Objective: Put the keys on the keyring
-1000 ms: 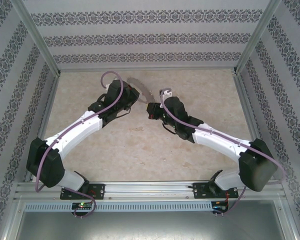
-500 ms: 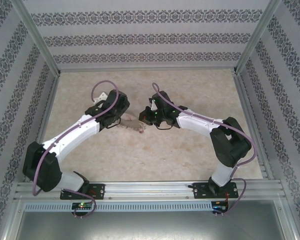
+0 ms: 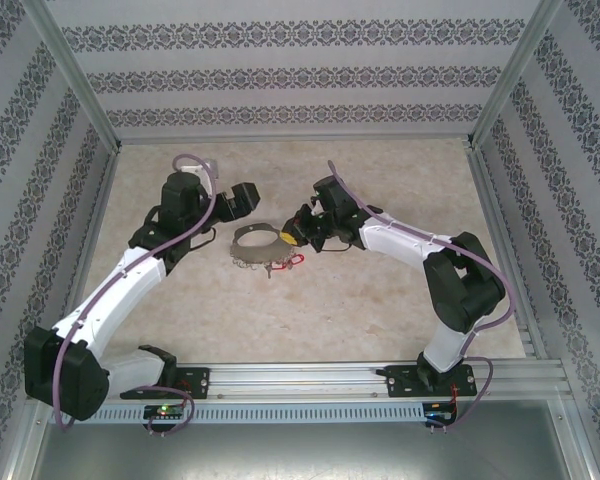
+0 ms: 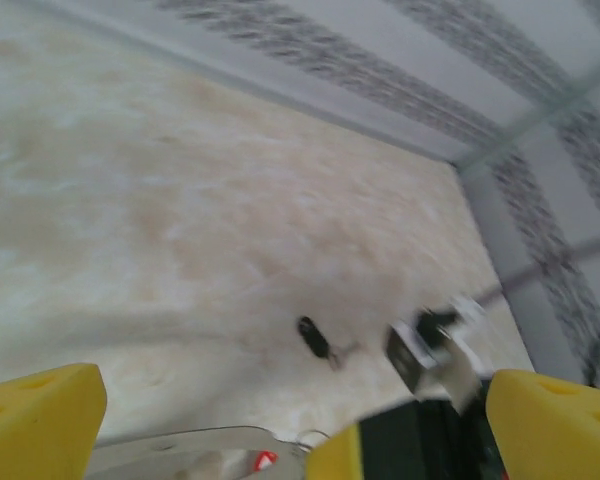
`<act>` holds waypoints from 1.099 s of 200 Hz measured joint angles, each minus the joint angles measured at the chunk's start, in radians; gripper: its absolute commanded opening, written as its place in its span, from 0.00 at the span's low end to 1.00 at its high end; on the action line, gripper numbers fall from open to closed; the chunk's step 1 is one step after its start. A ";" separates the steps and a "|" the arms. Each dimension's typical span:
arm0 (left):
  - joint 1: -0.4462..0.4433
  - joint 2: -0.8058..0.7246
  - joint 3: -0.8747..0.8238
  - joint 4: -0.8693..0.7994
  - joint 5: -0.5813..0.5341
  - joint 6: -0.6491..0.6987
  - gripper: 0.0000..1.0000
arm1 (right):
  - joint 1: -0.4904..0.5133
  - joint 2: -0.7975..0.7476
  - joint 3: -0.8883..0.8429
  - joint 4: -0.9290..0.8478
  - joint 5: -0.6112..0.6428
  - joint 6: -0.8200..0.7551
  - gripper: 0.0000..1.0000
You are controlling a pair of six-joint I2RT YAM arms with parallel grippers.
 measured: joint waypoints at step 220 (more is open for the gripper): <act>0.009 0.011 -0.230 0.255 0.446 1.036 0.82 | -0.090 0.011 0.302 -0.592 -0.131 -1.067 0.00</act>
